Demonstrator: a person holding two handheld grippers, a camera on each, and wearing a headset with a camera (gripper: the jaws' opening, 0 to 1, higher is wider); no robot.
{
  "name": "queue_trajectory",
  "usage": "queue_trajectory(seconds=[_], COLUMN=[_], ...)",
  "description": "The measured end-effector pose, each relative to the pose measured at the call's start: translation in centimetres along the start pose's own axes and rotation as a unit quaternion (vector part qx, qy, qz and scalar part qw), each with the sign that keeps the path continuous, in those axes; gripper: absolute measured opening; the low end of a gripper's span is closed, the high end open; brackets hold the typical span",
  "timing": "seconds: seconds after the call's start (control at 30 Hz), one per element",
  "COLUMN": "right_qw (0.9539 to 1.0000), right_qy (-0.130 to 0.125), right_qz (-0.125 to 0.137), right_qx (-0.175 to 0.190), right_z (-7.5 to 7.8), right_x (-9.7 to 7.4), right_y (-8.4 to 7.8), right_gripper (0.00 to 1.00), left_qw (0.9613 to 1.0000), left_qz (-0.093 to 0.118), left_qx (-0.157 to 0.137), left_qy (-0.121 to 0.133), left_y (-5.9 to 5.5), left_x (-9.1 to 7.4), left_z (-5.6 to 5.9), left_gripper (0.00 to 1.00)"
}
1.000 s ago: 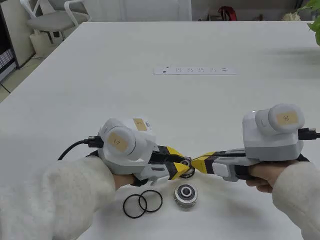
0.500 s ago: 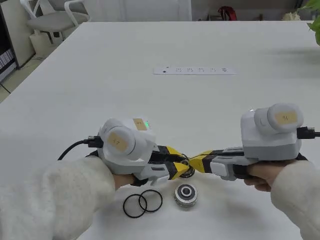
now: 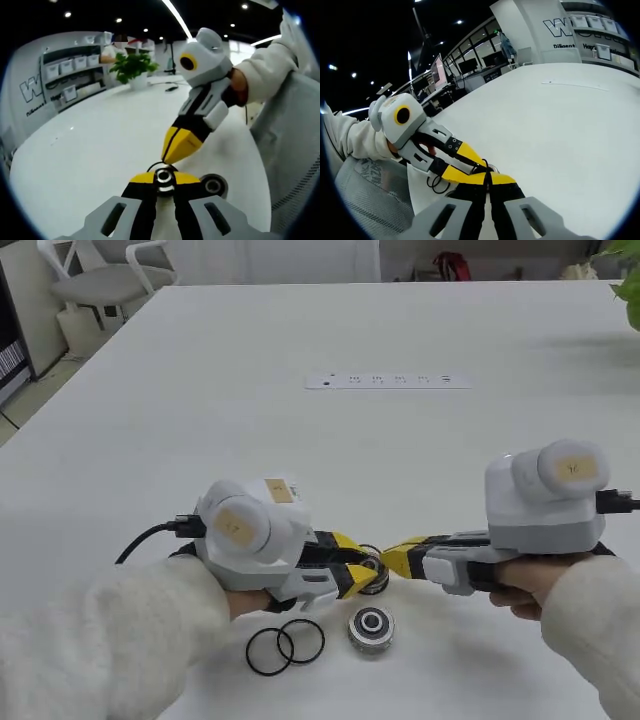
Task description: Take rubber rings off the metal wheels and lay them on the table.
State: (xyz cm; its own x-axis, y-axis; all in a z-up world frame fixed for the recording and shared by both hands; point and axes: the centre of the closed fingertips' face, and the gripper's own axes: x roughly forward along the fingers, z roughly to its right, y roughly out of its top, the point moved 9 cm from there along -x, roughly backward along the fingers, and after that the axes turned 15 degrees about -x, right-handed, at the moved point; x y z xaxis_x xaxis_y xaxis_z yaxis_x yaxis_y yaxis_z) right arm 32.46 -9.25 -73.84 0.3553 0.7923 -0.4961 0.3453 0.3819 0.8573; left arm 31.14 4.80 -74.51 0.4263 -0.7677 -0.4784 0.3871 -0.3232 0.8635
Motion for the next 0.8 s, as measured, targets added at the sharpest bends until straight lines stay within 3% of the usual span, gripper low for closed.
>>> queue_trajectory(seconds=[0.57, 0.8], right_qw=[1.0, 0.9999], right_qy=[-0.001, -0.006], right_qz=[-0.002, 0.004], right_qx=[0.004, 0.009], right_z=[0.1, 0.1], right_x=[-0.2, -0.5], right_y=[0.0, 0.2], right_gripper=[0.0, 0.0], left_qw=[0.9998, 0.9999], left_qz=[-0.013, 0.0], left_qx=[0.015, 0.011], left_qy=[0.0, 0.003], left_y=[0.2, 1.2], left_x=[-0.5, -1.1], left_z=[-0.1, 0.0], left_gripper=[0.17, 0.24])
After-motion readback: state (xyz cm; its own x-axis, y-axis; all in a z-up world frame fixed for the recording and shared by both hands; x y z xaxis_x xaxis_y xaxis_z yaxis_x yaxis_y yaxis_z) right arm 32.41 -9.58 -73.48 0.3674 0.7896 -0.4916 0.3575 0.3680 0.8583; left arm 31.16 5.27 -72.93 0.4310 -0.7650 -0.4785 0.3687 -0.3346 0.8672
